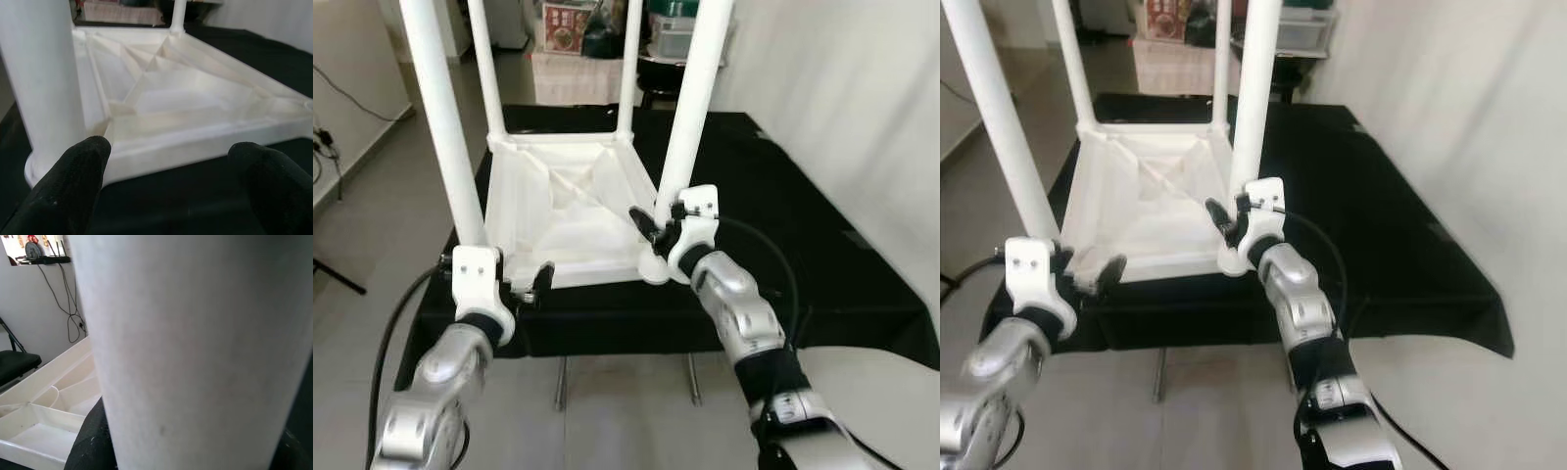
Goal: Building children table
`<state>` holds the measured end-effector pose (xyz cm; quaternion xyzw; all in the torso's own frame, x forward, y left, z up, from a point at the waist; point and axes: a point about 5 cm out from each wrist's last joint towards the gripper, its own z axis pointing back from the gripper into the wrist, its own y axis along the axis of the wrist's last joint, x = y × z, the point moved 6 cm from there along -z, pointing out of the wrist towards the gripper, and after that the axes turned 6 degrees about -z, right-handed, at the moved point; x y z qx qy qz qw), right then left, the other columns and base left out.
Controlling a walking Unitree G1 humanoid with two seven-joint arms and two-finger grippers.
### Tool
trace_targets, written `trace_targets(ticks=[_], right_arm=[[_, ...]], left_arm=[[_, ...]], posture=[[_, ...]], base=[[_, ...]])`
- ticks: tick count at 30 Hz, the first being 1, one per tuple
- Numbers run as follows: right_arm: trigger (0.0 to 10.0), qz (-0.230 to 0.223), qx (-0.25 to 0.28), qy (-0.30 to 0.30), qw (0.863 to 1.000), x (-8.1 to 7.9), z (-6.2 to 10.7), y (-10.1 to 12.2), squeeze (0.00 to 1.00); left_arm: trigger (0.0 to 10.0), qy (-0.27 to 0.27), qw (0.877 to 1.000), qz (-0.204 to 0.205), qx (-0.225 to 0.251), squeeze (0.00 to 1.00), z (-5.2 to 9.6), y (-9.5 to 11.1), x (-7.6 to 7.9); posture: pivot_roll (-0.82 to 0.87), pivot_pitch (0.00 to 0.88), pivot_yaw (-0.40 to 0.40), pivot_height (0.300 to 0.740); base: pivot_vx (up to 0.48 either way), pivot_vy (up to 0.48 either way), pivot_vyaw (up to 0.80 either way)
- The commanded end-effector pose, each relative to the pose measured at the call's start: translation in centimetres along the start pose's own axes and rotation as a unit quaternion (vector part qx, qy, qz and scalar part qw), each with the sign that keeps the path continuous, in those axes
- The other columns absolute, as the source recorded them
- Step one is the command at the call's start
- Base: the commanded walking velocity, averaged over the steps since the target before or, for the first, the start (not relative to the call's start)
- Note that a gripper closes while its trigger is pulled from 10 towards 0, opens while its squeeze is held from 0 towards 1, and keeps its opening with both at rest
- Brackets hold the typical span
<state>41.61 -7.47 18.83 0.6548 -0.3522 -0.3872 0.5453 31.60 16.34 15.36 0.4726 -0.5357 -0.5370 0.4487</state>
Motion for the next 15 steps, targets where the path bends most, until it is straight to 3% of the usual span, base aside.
trace_targets(ticks=[1, 5, 7, 15], right_arm=[[10.0, 0.011, 0.022, 0.009, 1.000, -0.4, 0.1, 0.8, 0.00], [10.0, 0.010, 0.020, 0.015, 1.000, -0.7, 0.2, 0.6, 0.00], [10.0, 0.000, 0.012, 0.045, 0.999, -1.6, 0.2, 0.1, 0.00], [10.0, -0.022, -0.005, 0.078, 0.997, -3.3, 0.9, -1.8, 0.00]], left_arm=[[10.0, -0.010, 1.000, -0.001, 0.016, 0.00, 0.4, 0.4, 1.3], [10.0, -0.014, 1.000, -0.002, 0.016, 0.00, 0.5, 0.3, 1.9], [10.0, -0.016, 1.000, -0.010, 0.020, 0.00, 0.5, 0.3, 2.4], [10.0, 0.004, 1.000, -0.029, 0.008, 0.00, 1.6, -0.6, 1.6]], posture=[[-0.21, 0.010, -0.074, 0.740], [-0.21, 0.011, -0.074, 0.740], [-0.21, 0.012, -0.075, 0.740], [-0.21, 0.022, -0.066, 0.740]], base=[[0.000, -0.465, 0.00], [0.000, -0.465, 0.00], [0.000, -0.465, 0.00], [0.000, -0.470, 0.00]])
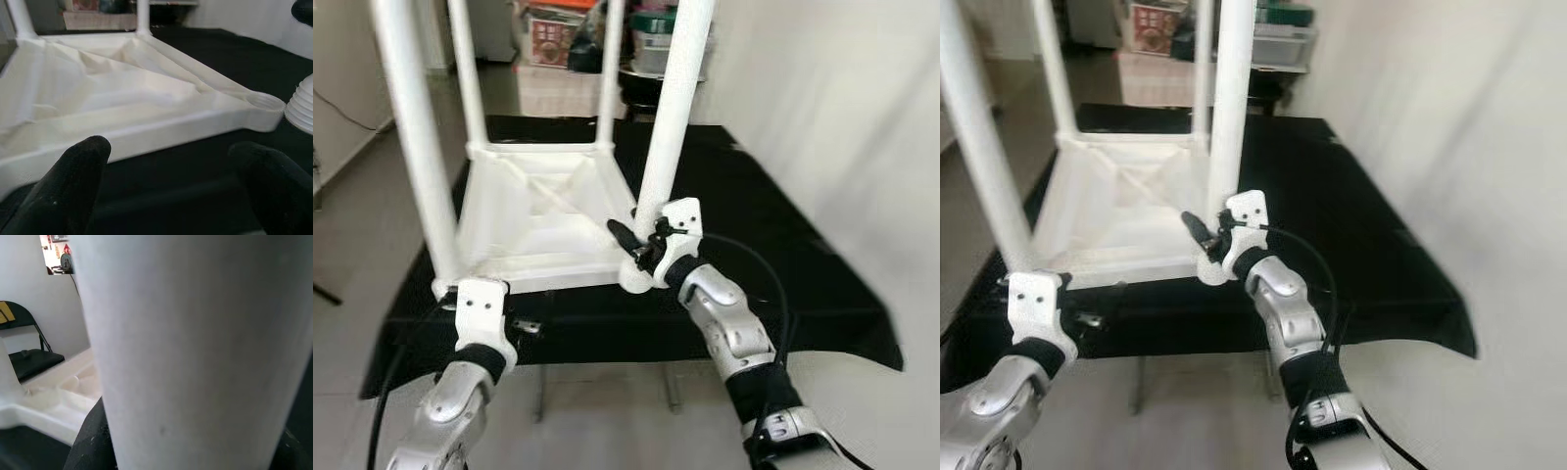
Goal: Building children table
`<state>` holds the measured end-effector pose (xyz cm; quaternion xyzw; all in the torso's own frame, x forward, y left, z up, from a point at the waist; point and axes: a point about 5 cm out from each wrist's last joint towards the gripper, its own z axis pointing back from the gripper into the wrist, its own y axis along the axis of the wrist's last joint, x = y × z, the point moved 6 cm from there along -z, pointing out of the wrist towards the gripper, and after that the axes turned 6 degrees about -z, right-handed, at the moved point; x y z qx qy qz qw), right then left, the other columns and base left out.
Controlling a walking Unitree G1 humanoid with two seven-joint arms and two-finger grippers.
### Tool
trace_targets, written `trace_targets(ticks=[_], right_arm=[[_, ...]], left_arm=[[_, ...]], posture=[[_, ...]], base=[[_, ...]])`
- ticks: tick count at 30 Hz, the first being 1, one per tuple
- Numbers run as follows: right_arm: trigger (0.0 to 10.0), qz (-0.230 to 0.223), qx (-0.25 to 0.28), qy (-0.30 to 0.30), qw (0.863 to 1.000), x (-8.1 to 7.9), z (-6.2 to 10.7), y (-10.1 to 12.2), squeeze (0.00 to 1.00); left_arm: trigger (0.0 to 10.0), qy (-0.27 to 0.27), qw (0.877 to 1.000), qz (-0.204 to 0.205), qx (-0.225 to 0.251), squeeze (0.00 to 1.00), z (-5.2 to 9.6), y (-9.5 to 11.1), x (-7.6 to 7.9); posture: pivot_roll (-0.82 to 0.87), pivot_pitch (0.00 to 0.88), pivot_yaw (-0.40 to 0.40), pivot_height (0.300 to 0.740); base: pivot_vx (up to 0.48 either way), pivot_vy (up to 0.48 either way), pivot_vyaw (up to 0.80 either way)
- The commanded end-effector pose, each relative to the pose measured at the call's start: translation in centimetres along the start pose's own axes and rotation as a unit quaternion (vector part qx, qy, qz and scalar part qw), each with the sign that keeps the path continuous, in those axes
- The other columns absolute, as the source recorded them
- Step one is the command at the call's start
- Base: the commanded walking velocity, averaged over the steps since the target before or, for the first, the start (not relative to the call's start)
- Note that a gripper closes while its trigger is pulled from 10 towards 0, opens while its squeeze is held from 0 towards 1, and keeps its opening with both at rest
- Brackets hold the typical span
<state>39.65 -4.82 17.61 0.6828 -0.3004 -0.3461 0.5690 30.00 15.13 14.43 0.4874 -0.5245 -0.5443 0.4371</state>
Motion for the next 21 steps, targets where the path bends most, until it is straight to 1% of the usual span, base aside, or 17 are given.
trace_targets(ticks=[1, 3, 4, 6, 7, 8, 9, 16, 17, 19, 20, 21], right_arm=[[10.0, -0.012, -0.009, 0.014, 1.000, -1.1, 0.4, -1.3, 0.00], [10.0, -0.012, -0.009, 0.014, 1.000, -1.1, 0.4, -1.3, 0.00], [10.0, -0.013, -0.016, 0.021, 1.000, -1.6, 0.5, -1.9, 0.00], [10.0, -0.013, -0.016, 0.021, 1.000, -1.6, 0.5, -1.9, 0.00], [10.0, -0.019, -0.016, 0.027, 0.999, -1.8, 0.5, -2.0, 0.00], [10.0, -0.019, -0.016, 0.027, 0.999, -1.8, 0.5, -2.0, 0.00], [10.0, -0.020, -0.015, 0.031, 0.999, -1.9, 0.6, -2.0, 0.00], [10.0, -0.023, -0.012, 0.038, 0.999, -1.8, 0.5, -1.8, 0.00], [10.0, -0.023, -0.004, 0.042, 0.999, -1.8, 0.5, -1.4, 0.00], [10.0, -0.015, 0.002, 0.051, 0.999, -1.9, 0.4, -1.0, 0.00], [10.0, -0.010, 0.021, 0.060, 0.998, -1.8, 0.2, 0.3, 0.00], [10.0, -0.010, 0.021, 0.060, 0.998, -1.8, 0.2, 0.3, 0.00]], left_arm=[[10.0, 0.006, 1.000, -0.016, 0.002, 0.00, 0.5, 0.0, 0.1], [10.0, 0.006, 1.000, -0.016, 0.002, 0.00, 0.5, 0.0, 0.1], [10.0, 0.010, 1.000, -0.022, 0.000, 0.00, 0.6, -0.1, 0.0], [10.0, 0.010, 1.000, -0.022, 0.000, 0.00, 0.6, -0.1, 0.0], [10.0, 0.018, 0.999, -0.034, 0.003, 0.00, 0.8, 0.0, -0.1], [10.0, 0.018, 0.999, -0.034, 0.003, 0.00, 0.8, 0.0, -0.1], [10.0, 0.036, 0.998, -0.046, 0.005, 0.00, 1.1, 0.0, -0.4], [10.0, 0.042, 0.998, -0.052, 0.007, 0.00, 1.0, 0.0, -0.5], [10.0, 0.039, 0.998, -0.051, 0.011, 0.00, 0.9, 0.1, -0.4], [10.0, 0.036, 0.998, -0.054, 0.017, 0.00, 0.8, 0.3, -0.2], [10.0, 0.030, 0.997, -0.059, 0.027, 0.00, 0.6, 0.8, 0.0], [10.0, 0.030, 0.997, -0.059, 0.027, 0.00, 0.6, 0.8, 0.0]], posture=[[-0.20, 0.024, -0.067, 0.740], [-0.20, 0.024, -0.067, 0.740], [-0.20, 0.024, -0.067, 0.740], [-0.20, 0.024, -0.067, 0.740], [-0.21, 0.023, -0.067, 0.740], [-0.21, 0.023, -0.067, 0.740], [-0.20, 0.022, -0.069, 0.740], [-0.20, 0.015, -0.071, 0.740], [-0.20, 0.010, -0.077, 0.740], [-0.20, 0.006, -0.077, 0.740], [-0.20, 0.002, -0.083, 0.740], [-0.20, 0.002, -0.083, 0.740]], base=[[0.000, -0.251, 0.00], [0.000, -0.251, 0.00], [0.000, -0.251, 0.00], [0.000, -0.251, 0.00], [0.000, 0.000, 0.00], [0.000, 0.000, 0.00], [0.000, 0.000, 0.00], [0.000, 0.000, 0.00], [0.000, 0.000, 0.00], [0.000, 0.000, 0.80], [0.368, 0.000, 0.79], [0.368, 0.000, 0.79]])
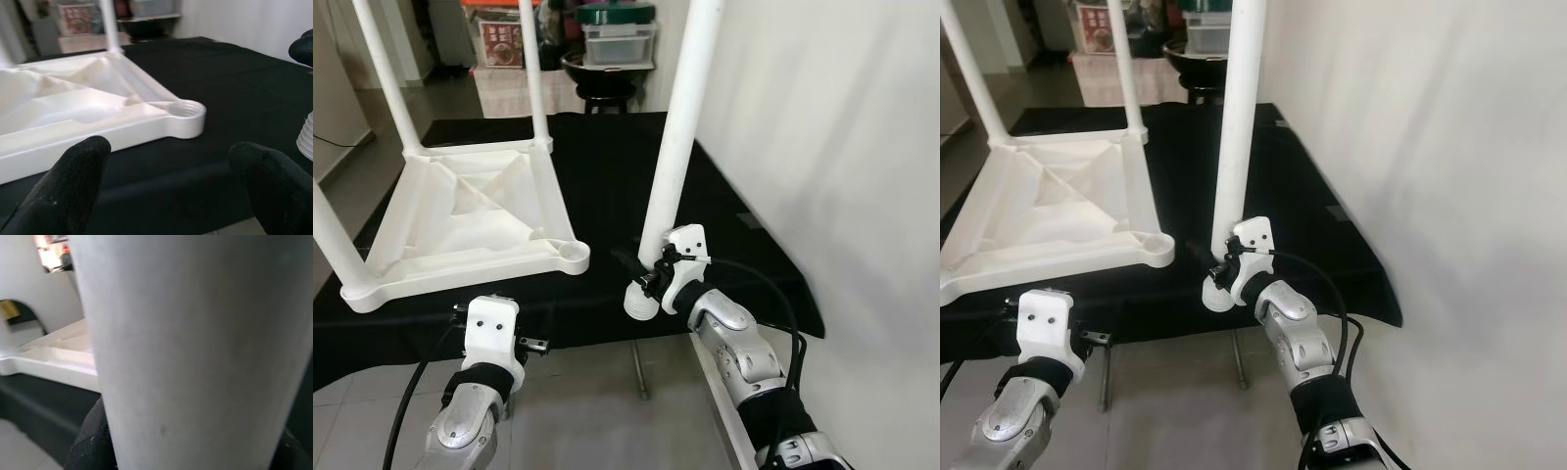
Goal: Building children table
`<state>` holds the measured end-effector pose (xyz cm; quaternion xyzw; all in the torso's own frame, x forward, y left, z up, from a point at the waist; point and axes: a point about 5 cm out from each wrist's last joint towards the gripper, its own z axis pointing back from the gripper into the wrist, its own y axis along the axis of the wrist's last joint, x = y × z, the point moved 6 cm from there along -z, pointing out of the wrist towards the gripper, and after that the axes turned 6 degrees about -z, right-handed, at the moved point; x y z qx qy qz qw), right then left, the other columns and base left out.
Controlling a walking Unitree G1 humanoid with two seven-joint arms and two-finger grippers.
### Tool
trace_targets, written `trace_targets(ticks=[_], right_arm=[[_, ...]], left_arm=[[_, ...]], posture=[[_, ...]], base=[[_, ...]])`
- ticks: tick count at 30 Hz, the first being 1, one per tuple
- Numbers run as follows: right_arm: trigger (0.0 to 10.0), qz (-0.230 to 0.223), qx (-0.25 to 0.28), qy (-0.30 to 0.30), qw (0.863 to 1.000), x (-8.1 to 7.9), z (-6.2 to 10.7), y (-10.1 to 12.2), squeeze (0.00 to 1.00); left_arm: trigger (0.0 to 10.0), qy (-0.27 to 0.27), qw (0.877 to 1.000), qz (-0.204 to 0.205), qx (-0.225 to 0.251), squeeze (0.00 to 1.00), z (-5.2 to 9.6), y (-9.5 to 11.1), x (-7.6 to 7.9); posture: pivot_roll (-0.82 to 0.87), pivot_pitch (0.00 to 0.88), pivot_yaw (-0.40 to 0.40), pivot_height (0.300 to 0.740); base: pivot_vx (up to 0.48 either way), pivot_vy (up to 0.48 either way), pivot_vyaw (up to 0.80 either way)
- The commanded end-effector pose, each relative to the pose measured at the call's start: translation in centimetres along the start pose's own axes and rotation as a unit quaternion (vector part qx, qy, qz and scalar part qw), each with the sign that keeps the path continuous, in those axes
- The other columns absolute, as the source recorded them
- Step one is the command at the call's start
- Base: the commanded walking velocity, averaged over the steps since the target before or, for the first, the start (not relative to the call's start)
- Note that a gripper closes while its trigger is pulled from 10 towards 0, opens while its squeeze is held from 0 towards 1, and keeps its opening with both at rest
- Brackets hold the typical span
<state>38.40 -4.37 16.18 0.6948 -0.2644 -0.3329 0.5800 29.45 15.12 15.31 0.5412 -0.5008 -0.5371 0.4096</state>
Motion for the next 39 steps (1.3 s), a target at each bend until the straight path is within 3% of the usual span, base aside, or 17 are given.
trace_targets(ticks=[1, 7, 9, 24, 33, 35, 39], right_arm=[[10.0, 0.009, 0.029, 0.023, 0.999, -0.9, -0.7, 1.8, 0.00], [10.0, -0.002, 0.071, 0.025, 0.997, -0.2, -1.3, 5.1, 0.00], [10.0, 0.035, 0.065, 0.020, 0.997, 0.2, -1.4, 5.6, 0.00], [10.0, 0.019, 0.059, 0.068, 0.996, -1.1, -1.7, 5.6, 0.00], [10.0, 0.000, 0.039, 0.211, 0.977, -3.9, -0.2, 5.7, 0.00], [10.0, -0.008, 0.018, 0.284, 0.959, -4.9, 1.3, 5.6, 0.00], [10.0, -0.017, -0.018, 0.339, 0.940, -5.0, 3.0, 5.0, 0.00]], left_arm=[[10.0, 0.001, 1.000, -0.007, 0.000, 0.00, 0.1, -0.1, 0.0], [10.0, 0.001, 1.000, -0.013, 0.010, 0.00, -0.4, 0.4, -0.1], [10.0, -0.006, 1.000, -0.015, 0.015, 0.00, -0.6, 0.6, 0.2], [10.0, -0.026, 0.999, -0.022, 0.017, 0.00, -0.7, 0.6, 0.9], [10.0, -0.105, 0.994, -0.039, -0.007, 0.00, 0.5, -0.3, 3.3], [10.0, -0.168, 0.985, -0.028, -0.029, 0.00, 2.0, -1.0, 5.2], [10.0, -0.243, 0.969, -0.030, -0.046, 0.00, 4.4, -1.5, 7.6]], posture=[[-0.20, 0.002, -0.083, 0.740], [-0.20, 0.000, -0.083, 0.740], [-0.20, 0.000, -0.081, 0.740], [-0.20, 0.000, -0.080, 0.740], [-0.19, 0.003, -0.088, 0.740], [-0.19, 0.010, -0.092, 0.740], [-0.19, 0.030, -0.100, 0.740]], base=[[0.368, 0.000, 0.79], [0.410, 0.000, 0.40], [0.422, 0.000, 0.80], [0.396, 0.000, 0.05], [0.000, 0.000, 0.00], [0.000, 0.000, 0.00], [0.000, 0.000, 0.00]])
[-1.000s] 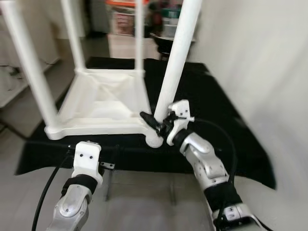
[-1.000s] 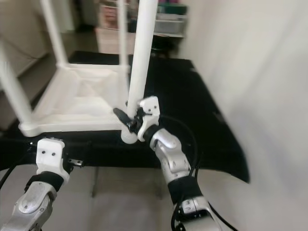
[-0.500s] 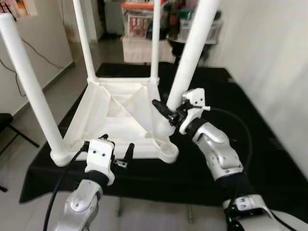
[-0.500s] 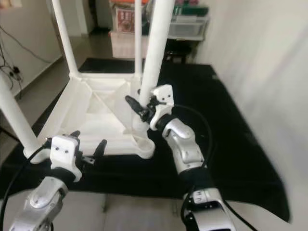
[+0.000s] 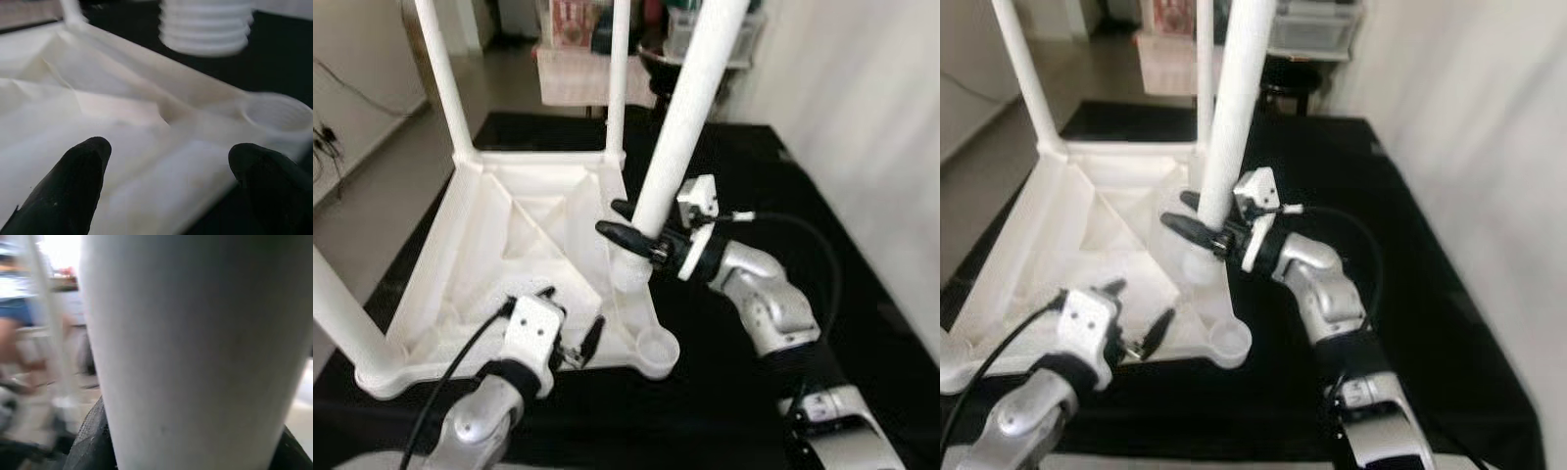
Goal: Building children table
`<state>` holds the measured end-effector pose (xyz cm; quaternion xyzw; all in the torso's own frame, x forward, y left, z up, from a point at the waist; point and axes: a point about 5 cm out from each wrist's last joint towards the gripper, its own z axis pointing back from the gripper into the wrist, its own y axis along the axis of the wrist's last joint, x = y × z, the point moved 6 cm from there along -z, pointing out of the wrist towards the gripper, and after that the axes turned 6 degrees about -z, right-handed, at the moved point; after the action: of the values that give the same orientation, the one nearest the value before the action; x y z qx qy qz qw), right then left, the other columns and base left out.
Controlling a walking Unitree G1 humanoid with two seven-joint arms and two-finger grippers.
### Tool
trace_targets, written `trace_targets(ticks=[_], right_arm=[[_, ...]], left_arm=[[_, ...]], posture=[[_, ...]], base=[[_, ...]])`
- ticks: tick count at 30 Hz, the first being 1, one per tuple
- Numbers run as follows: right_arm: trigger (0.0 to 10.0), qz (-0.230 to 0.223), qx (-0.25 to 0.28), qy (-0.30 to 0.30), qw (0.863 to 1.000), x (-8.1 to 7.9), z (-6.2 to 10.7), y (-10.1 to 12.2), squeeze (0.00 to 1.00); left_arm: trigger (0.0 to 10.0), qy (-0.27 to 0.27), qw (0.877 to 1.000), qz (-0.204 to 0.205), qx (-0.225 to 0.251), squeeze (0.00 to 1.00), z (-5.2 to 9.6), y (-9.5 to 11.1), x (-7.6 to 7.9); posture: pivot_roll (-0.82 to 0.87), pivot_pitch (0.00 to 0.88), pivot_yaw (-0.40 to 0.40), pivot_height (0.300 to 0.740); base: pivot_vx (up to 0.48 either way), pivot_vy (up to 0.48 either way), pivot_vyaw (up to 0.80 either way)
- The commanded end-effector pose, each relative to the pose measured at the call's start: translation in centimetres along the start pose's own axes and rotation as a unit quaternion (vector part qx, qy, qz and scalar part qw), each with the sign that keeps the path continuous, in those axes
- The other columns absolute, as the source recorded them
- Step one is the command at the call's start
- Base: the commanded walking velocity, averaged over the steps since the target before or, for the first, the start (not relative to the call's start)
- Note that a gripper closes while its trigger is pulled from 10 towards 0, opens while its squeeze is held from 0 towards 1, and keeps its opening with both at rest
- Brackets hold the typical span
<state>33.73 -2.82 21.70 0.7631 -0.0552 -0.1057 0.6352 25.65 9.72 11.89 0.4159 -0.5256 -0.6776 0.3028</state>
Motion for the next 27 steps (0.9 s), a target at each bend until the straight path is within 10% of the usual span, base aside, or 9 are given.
trace_targets(ticks=[1, 6, 27], right_arm=[[10.0, -0.006, -0.009, 0.024, 1.000, -0.5, 0.8, -0.1, 0.00], [10.0, -0.042, -0.020, 0.065, 0.997, -1.1, 3.3, 0.0, 0.00], [10.0, -0.047, -0.016, -0.011, 0.999, -1.0, 6.4, -0.6, 0.00]], left_arm=[[10.0, -0.037, 0.999, 0.006, 0.008, 0.00, 0.2, 0.6, 1.6], [10.0, -0.101, 0.995, 0.024, 0.003, 0.00, 2.0, 1.0, 4.4], [10.0, -0.065, 0.997, 0.015, 0.030, 0.00, 4.2, 3.5, 3.7]], posture=[[-0.19, 0.030, -0.100, 0.740], [-0.18, 0.071, -0.108, 0.740], [-0.19, 0.257, -0.060, 0.740]], base=[[0.000, 0.000, 0.00], [0.000, 0.000, 0.00], [0.000, 0.000, 0.00]])
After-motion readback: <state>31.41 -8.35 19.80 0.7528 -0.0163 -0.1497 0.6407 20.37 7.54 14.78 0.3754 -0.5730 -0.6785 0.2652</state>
